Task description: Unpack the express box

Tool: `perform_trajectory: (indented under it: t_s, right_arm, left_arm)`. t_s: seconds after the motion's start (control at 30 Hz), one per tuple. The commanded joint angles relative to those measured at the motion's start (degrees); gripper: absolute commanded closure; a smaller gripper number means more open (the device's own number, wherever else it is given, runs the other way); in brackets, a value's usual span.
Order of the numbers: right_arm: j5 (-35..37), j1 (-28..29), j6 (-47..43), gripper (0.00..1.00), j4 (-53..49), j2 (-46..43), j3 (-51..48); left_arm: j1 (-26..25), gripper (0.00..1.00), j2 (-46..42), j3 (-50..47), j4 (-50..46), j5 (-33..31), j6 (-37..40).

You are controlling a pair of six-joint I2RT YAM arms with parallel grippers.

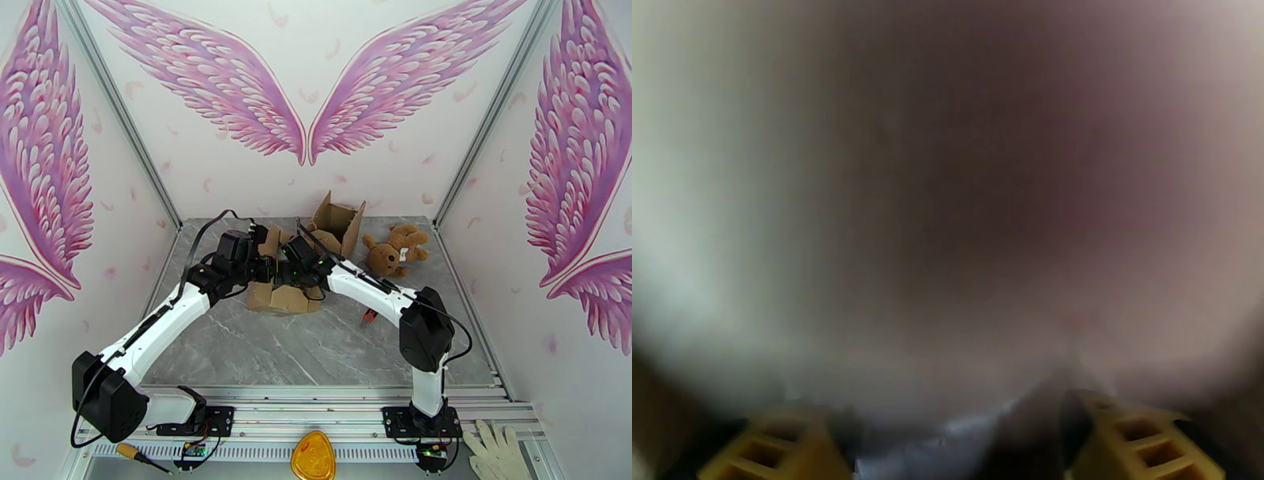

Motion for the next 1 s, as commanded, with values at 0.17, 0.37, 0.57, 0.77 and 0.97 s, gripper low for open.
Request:
perform_trajectory:
  t_s: [0.17,0.37,0.57,0.77,0.97]
  right_arm:
    - [-5.3,1.3,-2.5,0.87,4.7,0.7,-1.9]
    - [-0.2,1.3,-6.0,1.00,-0.4,-6.0,-0.5]
    - [1.7,1.4,-8.6,1.00,1.1,-14.5,-3.0]
    - [3.3,1.4,-10.2,1.00,6.5,-22.5,-6.6]
    - [5.1,1.4,-10.9,1.00,15.1,-30.2,-10.0]
  left_arm:
    - [1.3,1.00,0.4,-3.0,1.4,0.5,2.3]
    - [3.3,1.00,-0.2,-0.2,-4.1,-4.4,3.7]
    - [6.0,1.00,-0.1,2.7,-9.0,-6.6,4.7]
    - [8.9,1.00,1.7,4.3,-12.5,-6.0,4.8]
    - [9.6,1.00,4.0,6.1,-13.9,-4.3,4.7]
